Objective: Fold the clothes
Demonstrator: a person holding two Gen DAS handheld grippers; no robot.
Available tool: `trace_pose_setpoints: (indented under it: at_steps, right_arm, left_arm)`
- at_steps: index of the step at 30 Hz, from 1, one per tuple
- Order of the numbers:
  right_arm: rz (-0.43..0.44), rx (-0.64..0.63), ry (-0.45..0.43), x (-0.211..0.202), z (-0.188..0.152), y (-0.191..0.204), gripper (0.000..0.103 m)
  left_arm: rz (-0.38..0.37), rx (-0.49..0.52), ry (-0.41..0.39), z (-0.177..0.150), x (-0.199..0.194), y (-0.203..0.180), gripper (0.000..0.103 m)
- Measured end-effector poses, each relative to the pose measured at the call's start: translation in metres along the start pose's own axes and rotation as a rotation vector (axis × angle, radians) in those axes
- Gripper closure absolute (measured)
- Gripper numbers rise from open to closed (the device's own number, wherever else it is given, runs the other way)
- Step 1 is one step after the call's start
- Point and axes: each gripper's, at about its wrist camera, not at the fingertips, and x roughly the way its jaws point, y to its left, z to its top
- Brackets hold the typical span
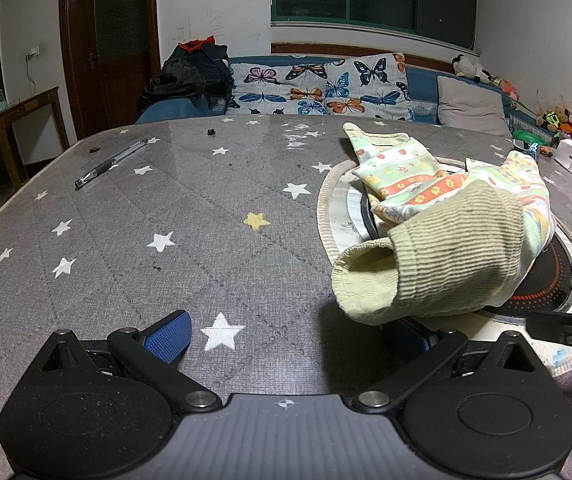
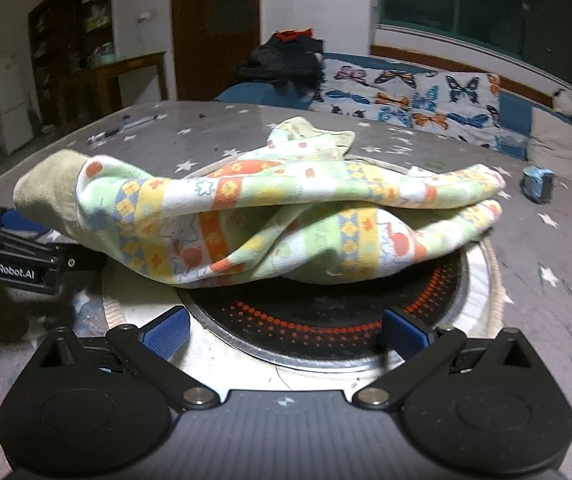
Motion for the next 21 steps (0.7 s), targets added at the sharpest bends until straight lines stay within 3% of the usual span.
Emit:
trace_pose_setpoints:
  at_steps: [6, 16, 21]
  right_arm:
    - [0.039, 0.021, -0.025, -0.013, -0.002, 0.001, 0.0]
    - [-0.074, 0.051, -0.079, -0.073, -0.018, 0.015, 0.0]
    - [-0.077, 0.055, -0.09, -0.084, -0.024, 0.018, 0.0]
  left_arm:
    - [0.001, 0.002, 0.001, 0.011, -0.006, 0.001, 0.0]
    - [0.006, 0.01, 0.036, 0.014, -0.031, -0.001, 0.0]
    - [0.01, 0.014, 0.055, 0.01, -0.043, -0.003, 0.0]
